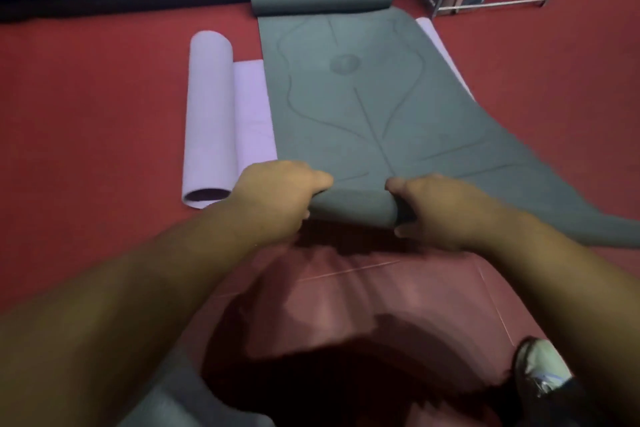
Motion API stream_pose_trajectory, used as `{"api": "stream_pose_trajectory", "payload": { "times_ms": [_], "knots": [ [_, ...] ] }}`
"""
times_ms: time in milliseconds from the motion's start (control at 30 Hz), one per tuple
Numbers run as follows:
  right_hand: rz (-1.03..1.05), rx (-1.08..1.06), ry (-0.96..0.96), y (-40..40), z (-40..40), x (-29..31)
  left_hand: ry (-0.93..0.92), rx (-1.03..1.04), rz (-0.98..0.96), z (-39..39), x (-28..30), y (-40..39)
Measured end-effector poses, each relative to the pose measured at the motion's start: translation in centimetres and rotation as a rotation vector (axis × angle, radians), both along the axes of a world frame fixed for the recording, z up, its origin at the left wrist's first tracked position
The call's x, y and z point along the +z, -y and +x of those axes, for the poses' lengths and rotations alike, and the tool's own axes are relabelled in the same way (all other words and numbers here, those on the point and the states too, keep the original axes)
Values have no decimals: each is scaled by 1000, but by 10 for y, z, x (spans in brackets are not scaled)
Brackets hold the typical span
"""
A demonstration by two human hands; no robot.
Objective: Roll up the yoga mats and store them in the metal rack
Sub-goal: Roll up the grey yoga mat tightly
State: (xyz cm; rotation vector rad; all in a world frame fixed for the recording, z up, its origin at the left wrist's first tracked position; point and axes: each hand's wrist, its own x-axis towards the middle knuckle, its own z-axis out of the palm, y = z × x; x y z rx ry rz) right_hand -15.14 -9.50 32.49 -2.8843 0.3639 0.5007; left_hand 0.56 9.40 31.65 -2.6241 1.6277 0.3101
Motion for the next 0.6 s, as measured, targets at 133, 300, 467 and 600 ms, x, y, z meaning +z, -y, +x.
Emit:
{"api": "stream_pose_trajectory", "payload": {
  "times_ms": [133,300,467,600],
  "knots": [
    [-24,-80,95,-22,-29,15,76,22,54,2,38,-43],
    [41,-76,150,-67,-42,16,223,110,79,-21,51,-90],
    [16,-52,296,-90,-43,24,233,55,-84,-90,33,-79],
    [-12,-77,390,-92,-62,23,259,121,-160,-116,8,-62]
  ]
}}
